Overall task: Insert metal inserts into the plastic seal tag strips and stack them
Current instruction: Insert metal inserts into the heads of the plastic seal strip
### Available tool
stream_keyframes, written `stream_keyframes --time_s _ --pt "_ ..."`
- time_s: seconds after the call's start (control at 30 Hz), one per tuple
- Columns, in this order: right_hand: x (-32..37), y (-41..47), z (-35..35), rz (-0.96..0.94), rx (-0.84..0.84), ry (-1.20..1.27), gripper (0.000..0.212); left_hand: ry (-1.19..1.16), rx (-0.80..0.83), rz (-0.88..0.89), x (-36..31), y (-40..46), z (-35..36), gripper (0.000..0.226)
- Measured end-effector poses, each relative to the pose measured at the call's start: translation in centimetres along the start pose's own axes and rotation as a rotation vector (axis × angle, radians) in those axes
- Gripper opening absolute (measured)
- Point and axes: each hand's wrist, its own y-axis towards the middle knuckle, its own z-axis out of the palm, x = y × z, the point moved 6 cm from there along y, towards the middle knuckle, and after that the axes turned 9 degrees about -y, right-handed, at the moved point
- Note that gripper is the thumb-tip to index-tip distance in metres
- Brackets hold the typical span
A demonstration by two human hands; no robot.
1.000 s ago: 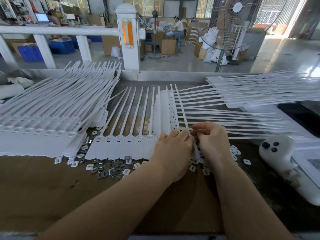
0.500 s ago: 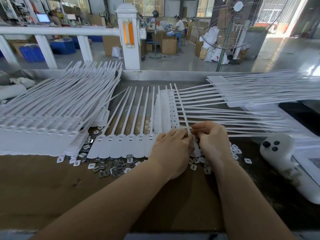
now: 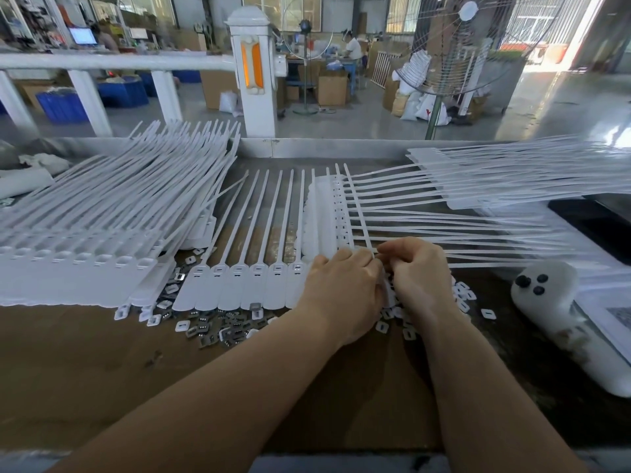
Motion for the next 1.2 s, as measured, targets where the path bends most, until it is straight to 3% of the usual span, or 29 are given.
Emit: stream_keyframes --time_s 0.17,0.27,0.43,0.6,0.73,0.87,1.2 --pt "-0.2 0.1 0.1 0.007 -0.007 0.008 0.027 -0.032 0.063 0.016 0.4 -0.7 0.6 0.04" --pt "-0.2 0.2 0.1 0.013 -0.019 0.032 0.027 -0.284 0.106 -0.042 1.7 -0.9 -0.1 0.039" --pt "-0.4 0.3 0.3 0.022 -0.035 0.064 0.027 -0.48 -0.034 -0.196 5.3 -2.3 -2.9 0.024" --pt "-0.3 0.2 0.4 0.021 -0.041 0.045 0.026 -0.434 -0.285 -0.418 10.4 -5.0 -5.6 0.017" --pt "0.6 -0.4 0.1 -0.12 -0.153 -0.268 0.018 -0.277 -0.337 -0.547 11.9 -6.6 -5.7 0.018" --pt "1.3 -0.8 0.1 -0.195 -0.207 -0.484 0.021 -0.095 -0.365 -0.518 11.1 -7.1 -5.7 0.02" --pt "1.7 -0.7 0.0 -0.212 -0.109 -0.119 0.019 -0.093 -0.358 -0.446 11.0 -7.4 -5.4 0.023"
